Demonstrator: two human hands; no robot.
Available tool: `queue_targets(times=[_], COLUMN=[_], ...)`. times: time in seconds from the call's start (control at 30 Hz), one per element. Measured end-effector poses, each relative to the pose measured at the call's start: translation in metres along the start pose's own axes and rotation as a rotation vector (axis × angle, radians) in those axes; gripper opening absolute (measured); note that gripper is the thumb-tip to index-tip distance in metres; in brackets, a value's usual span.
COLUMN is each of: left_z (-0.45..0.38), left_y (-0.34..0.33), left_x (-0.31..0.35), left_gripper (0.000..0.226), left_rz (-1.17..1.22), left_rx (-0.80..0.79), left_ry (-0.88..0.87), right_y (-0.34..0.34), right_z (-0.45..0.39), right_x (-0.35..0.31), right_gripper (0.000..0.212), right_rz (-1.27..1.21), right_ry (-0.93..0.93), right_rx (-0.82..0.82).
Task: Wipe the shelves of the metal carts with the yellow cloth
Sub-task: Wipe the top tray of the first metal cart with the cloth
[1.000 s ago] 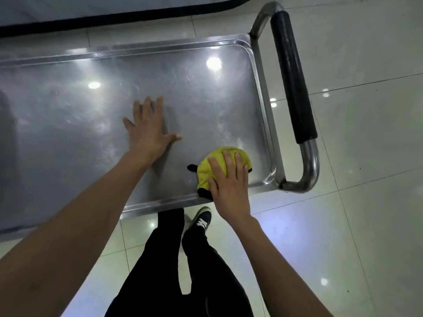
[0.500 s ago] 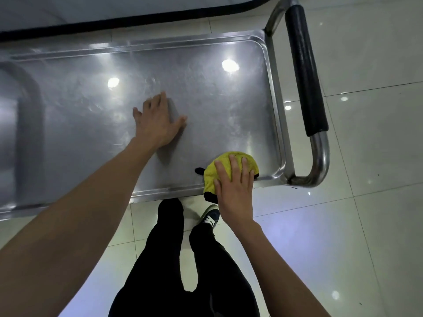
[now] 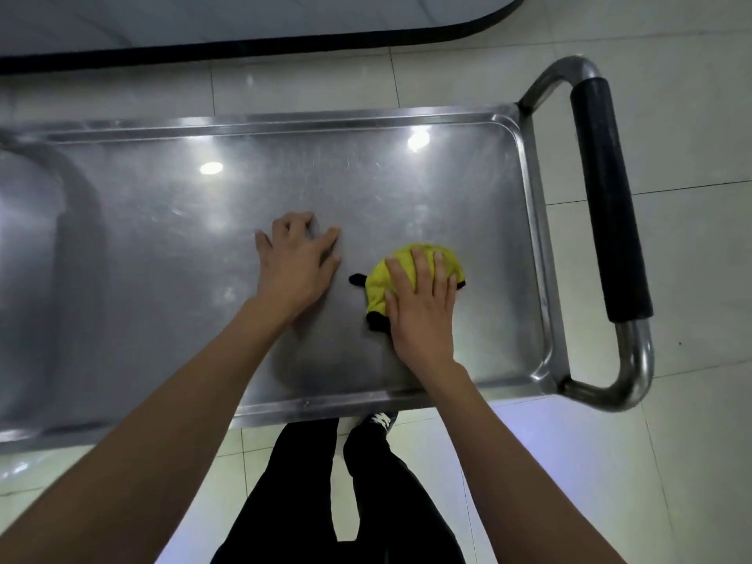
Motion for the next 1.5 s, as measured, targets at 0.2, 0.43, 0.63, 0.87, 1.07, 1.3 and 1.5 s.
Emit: queue_targets(times=[0.2, 0.43, 0.63, 0.87, 1.07, 1.3, 1.5], left_z=[-0.001, -0.006, -0.009, -0.005, -0.009, 0.003, 0.022], left_y=[-0.006, -0.011, -0.008, -0.012, -0.011, -0.012, -0.019], left_x=[-0.003, -0.008, -0.036, -0.04, -0.039, -0.036, -0.047], left_gripper=[0.044, 0.048, 0.08, 0.077, 0.078, 0.078, 0.073], left_rz=[0.026, -0.002, 0.03, 0.085, 0.082, 0.097, 0.086], left_rx=[0.082, 0.097, 0.007, -0.11, -0.13, -0.167, -0.148], left_ry=[-0.047, -0.113, -0.198, -0.212, -0.205, -0.137, 0.053], right_y=[0.005, 0.017, 0.02, 0.012, -0.003, -0.023, -0.033], right_z=[-0.121, -0.24, -0.262, -0.214, -0.124, 0.023, 0.125], right_x=[-0.024, -0.038, -0.043, -0.041, -0.036, -0.033, -0.029], right_gripper=[0.048, 0.049, 0.048, 0.049, 0.05, 0.05, 0.049], right_rz=[-0.016, 0.027, 0.004, 0.002, -0.029, -0.011, -0.003], right_ry=[-0.056, -0.103, -0.125, -0.084, -0.055, -0.021, 0.012], right_rx=[0.011, 0.059, 0.095, 0.054, 0.014, -0.01, -0.041])
Point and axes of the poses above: each hand's wrist, its own z-axis away from the middle knuckle, its own y-axis out of the back of the hand, x = y × z, the point moved 6 cm from there along -z, towards the middle knuckle
